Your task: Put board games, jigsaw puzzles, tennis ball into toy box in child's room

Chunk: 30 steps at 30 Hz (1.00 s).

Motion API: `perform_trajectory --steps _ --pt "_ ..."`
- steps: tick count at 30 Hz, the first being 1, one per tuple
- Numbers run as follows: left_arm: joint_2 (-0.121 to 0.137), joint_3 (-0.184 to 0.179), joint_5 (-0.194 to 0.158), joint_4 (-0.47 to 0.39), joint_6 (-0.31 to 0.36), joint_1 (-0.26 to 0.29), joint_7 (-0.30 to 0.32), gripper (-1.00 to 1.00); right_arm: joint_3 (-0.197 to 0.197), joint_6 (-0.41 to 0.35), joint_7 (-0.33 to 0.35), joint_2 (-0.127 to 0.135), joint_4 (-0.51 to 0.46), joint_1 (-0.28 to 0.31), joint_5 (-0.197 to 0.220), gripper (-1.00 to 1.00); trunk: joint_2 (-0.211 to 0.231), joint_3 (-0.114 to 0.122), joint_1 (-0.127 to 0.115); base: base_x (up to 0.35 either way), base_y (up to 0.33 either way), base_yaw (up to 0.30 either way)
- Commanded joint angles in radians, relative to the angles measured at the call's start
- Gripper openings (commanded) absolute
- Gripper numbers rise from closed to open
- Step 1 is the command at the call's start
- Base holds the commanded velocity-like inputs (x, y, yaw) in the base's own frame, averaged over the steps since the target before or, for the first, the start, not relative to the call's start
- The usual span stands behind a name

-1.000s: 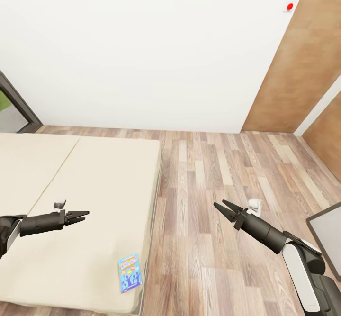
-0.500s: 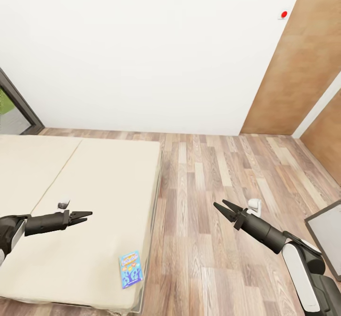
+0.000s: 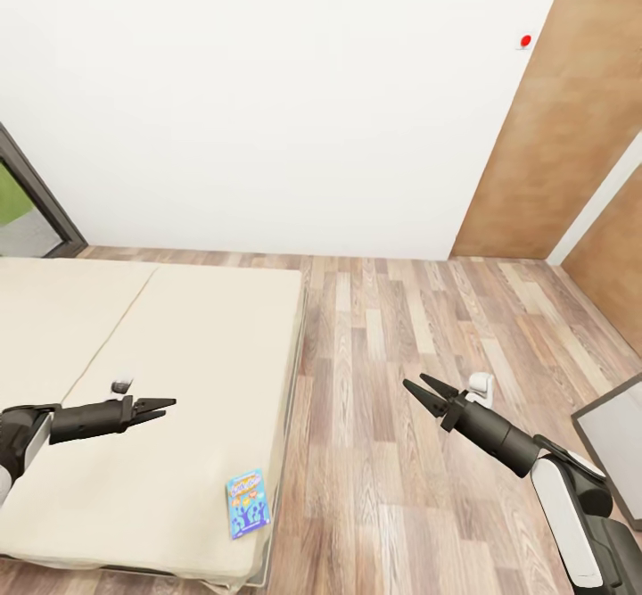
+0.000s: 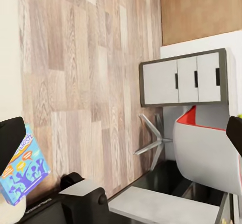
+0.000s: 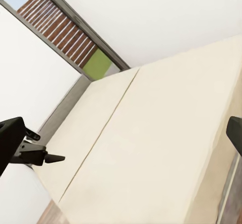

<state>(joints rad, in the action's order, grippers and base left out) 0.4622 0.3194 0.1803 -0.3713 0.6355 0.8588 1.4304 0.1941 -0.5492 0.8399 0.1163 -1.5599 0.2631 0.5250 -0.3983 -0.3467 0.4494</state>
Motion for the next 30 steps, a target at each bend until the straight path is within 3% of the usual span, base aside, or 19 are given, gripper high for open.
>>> perform_trajectory --steps 1,30 --pt "-0.003 0.007 0.011 0.000 0.010 0.001 0.007 1.00 0.001 -0.007 0.001 0.000 0.000 0.001 0.006 1.00 -0.002 0.000 0.001 -0.002 0.000 0.011" --pt "-0.012 0.006 0.011 0.000 0.009 0.001 0.005 1.00 0.001 -0.005 -0.006 0.000 0.000 0.001 0.003 1.00 -0.002 0.048 0.001 0.000 0.000 0.071"
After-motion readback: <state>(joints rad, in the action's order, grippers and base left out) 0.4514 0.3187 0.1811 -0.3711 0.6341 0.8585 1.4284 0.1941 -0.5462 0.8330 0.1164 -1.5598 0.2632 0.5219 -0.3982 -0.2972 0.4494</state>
